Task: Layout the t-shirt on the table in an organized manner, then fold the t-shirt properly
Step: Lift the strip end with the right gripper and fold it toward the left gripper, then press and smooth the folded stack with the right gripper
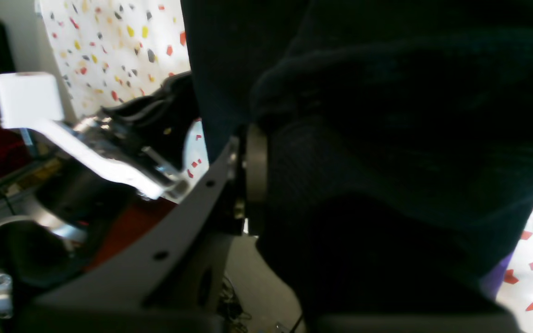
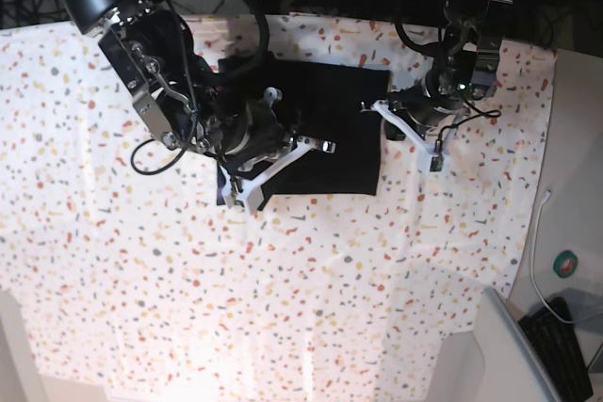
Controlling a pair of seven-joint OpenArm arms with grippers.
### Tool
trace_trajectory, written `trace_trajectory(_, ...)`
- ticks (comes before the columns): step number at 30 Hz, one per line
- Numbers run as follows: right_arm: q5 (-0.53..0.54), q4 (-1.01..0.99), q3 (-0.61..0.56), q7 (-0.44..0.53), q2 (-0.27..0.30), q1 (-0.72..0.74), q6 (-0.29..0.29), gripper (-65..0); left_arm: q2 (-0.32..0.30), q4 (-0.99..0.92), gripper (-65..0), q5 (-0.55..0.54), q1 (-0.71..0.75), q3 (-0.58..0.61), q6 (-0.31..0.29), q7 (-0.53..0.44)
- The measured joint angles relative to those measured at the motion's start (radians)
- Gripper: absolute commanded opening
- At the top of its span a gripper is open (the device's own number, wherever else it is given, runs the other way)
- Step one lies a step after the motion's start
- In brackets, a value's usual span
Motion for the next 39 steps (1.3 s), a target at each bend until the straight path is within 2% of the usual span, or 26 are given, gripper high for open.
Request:
trace_trajectory(6,0.000,-0.023,0.000,0.002,-0.002,0.004,0.000,-65.0,-0.012,0.085,-65.0,0.011,0.072,-0.143,0.014,0.032)
trace_trajectory(12,0.000,-0.023,0.002,0.001,-0.007,0.006,0.000,-65.0,-0.071,0.196,-65.0,0.006,0.164,-0.267,0.007,0.027)
trace_trajectory(13,-0.001,-0.023,0.002,0.003,-0.008,0.006,0.000,-59.6,-0.071,0.204,-65.0,0.006,0.181,-0.298,0.007,0.026)
trace_trajectory(15,0.001,-0.023,-0.002,0.023,-0.008,0.006,0.001,-44.4,-0.069,0.209,-65.0,0.006,0.209,-0.365,0.003,0.031)
trace_trajectory(18,0.000,-0.023,-0.002,0.071,-0.007,0.006,0.000,-26.6,-0.066,0.204,-65.0,0.011,0.232,-0.481,-0.111,0.040)
trace_trajectory(20,0.000,-0.023,-0.002,0.078,-0.007,0.006,0.000,-21.3,-0.063,0.200,-65.0,0.011,0.230,-0.565,-0.166,0.103)
trace_trajectory(23,0.001,-0.023,-0.006,0.079,-0.007,0.006,0.000,-21.2,-0.062,0.165,-65.0,0.013,0.219,-0.673,-0.264,0.173)
trace_trajectory(25,-0.001,-0.024,-0.043,0.090,-0.003,0.017,0.000,-21.2,-0.060,0.147,-65.0,0.018,0.211,-0.723,-0.306,0.195)
trace_trajectory(28,0.006,-0.045,-0.110,0.092,-0.011,0.048,0.000,-21.2,-0.059,0.116,-65.0,0.017,0.197,-0.760,-0.337,0.189)
trace_trajectory(32,0.001,-0.097,-0.203,0.147,-0.033,0.082,0.000,-21.2,-0.060,0.111,-65.0,0.015,0.198,-0.763,-0.337,0.189)
trace_trajectory(39,0.006,-0.126,-0.378,0.143,-0.076,0.173,0.000,-21.2,-0.059,0.086,-65.0,0.014,0.195,-0.763,-0.337,0.187)
